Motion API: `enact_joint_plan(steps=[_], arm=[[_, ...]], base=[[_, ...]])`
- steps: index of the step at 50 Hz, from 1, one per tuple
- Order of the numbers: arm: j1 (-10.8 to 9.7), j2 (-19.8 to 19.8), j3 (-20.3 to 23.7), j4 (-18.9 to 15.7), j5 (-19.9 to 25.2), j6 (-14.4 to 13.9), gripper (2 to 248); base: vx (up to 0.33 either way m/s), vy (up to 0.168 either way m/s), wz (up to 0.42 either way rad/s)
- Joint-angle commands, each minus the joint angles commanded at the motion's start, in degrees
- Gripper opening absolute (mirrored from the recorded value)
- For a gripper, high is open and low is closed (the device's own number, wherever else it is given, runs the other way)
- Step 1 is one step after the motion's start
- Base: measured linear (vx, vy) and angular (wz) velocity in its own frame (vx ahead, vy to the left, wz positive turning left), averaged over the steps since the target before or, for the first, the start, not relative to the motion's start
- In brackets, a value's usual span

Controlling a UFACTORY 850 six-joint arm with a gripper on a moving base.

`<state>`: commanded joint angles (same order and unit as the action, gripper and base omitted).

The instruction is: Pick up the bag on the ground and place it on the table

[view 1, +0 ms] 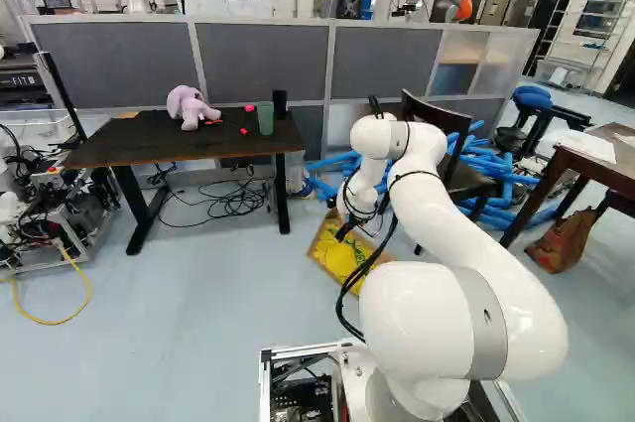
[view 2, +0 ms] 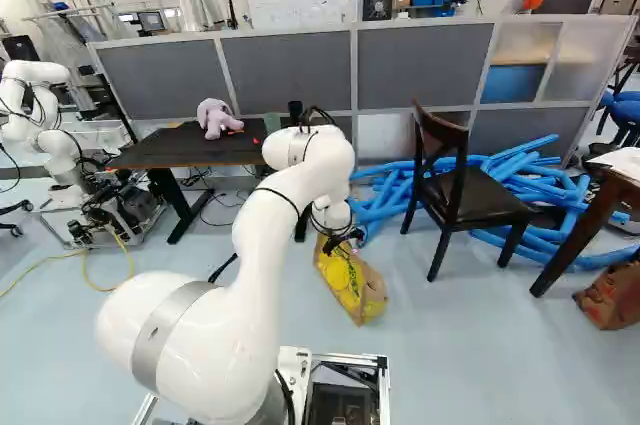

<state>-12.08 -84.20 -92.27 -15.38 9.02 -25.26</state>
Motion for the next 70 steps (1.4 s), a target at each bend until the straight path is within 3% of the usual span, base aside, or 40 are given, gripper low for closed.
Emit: enact_joint_plan(steps=[41,61,62,66,67,70], arm=[[-0.4,-8.9,-8.7,-0.3,-0.3,0.0,247],[-0.4,-9.6,-9.4,-0.3,-0.3,0.0,244],[-0.4,-9.6,-9.4,-0.3,-0.3,0.0,208],[-0.4,-9.6,-9.4,-0.3,-0.3,0.0,208],[-0.4,-9.6,-9.4,-0.3,-0.3,0.0,171],[-0.4,-9.6,-9.4,-0.3,-0.3,0.0,171]], base=[[0.0,0.0,0.0],[0.0,0.0,0.0],[0.0,0.0,0.0],[0.0,0.0,0.0],[0.0,0.0,0.0],[0.0,0.0,0.0]])
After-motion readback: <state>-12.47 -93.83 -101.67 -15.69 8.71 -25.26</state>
